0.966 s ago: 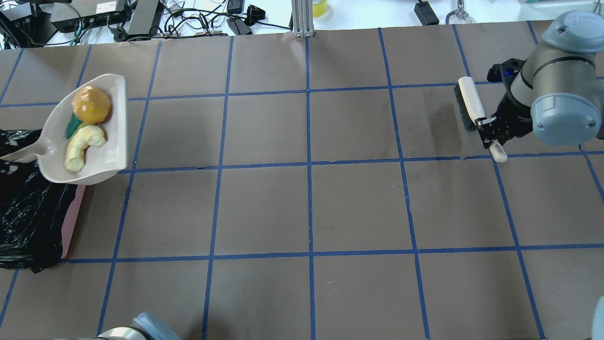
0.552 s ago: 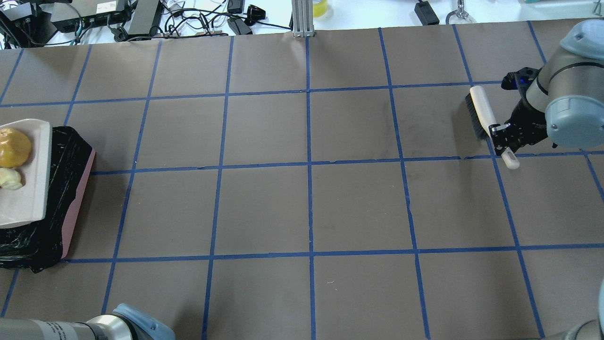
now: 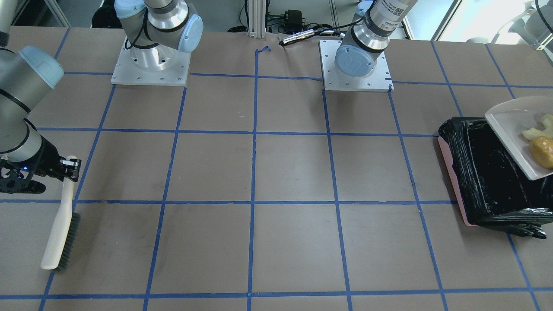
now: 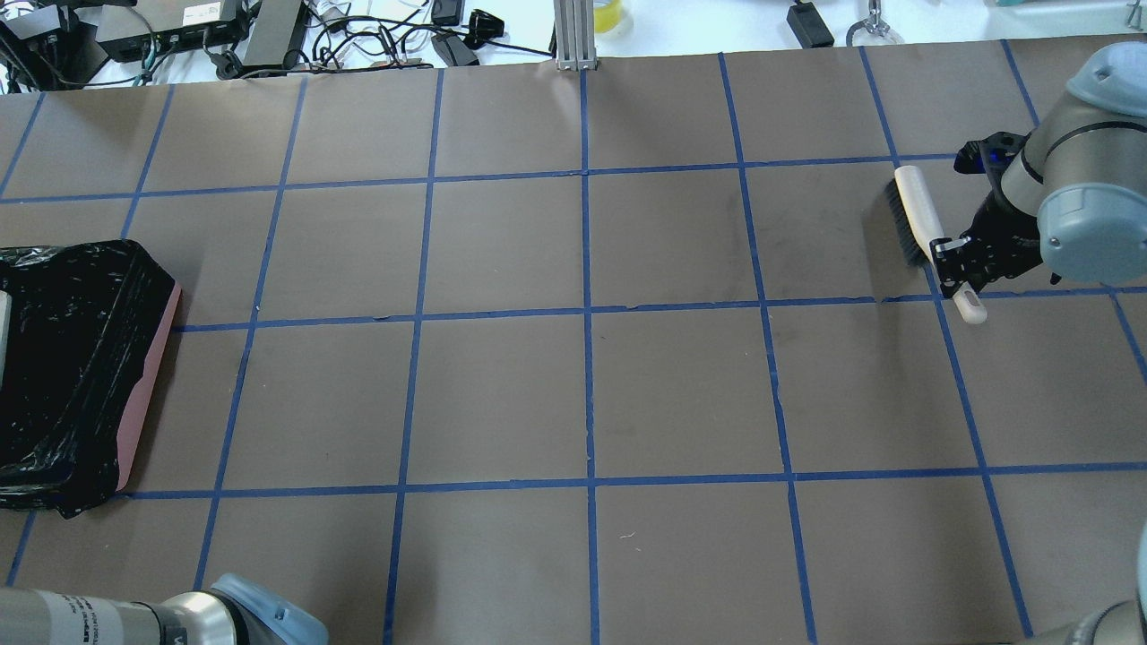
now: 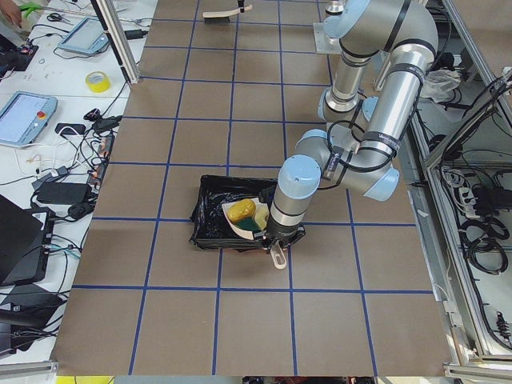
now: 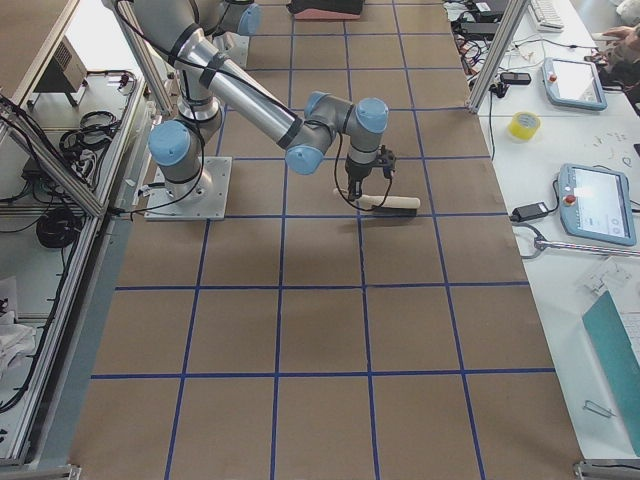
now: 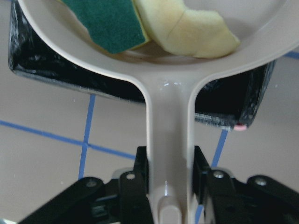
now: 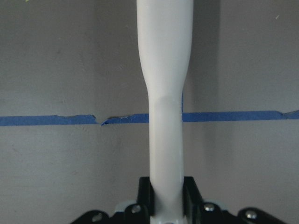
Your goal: Sweep and dump trash into bin
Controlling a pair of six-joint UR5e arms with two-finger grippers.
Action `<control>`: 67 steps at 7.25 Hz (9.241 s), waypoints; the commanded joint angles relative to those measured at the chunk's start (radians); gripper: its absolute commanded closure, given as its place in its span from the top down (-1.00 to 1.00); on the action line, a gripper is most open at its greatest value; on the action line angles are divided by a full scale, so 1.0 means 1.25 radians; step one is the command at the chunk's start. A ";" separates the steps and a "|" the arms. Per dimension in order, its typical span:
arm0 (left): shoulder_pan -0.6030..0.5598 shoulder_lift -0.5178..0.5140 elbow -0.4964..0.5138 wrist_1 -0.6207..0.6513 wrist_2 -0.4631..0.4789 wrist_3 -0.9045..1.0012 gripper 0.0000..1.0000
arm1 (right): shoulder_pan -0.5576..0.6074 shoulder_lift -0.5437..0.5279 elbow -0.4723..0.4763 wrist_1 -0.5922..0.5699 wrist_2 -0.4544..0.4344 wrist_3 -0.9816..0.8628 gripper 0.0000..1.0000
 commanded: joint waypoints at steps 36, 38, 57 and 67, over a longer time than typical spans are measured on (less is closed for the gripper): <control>-0.540 -0.099 0.041 -0.043 -0.140 -0.438 -1.00 | 0.358 -0.155 -0.386 0.488 0.005 0.414 1.00; -0.592 -0.125 0.043 -0.057 -0.093 -0.453 -1.00 | 0.358 -0.155 -0.386 0.489 0.010 0.414 1.00; -0.749 -0.208 0.040 0.010 -0.091 -0.592 0.43 | 0.358 -0.153 -0.386 0.491 0.014 0.416 1.00; -0.801 0.311 -0.033 -0.447 -0.120 -1.447 1.00 | 0.358 -0.152 -0.386 0.491 0.010 0.416 1.00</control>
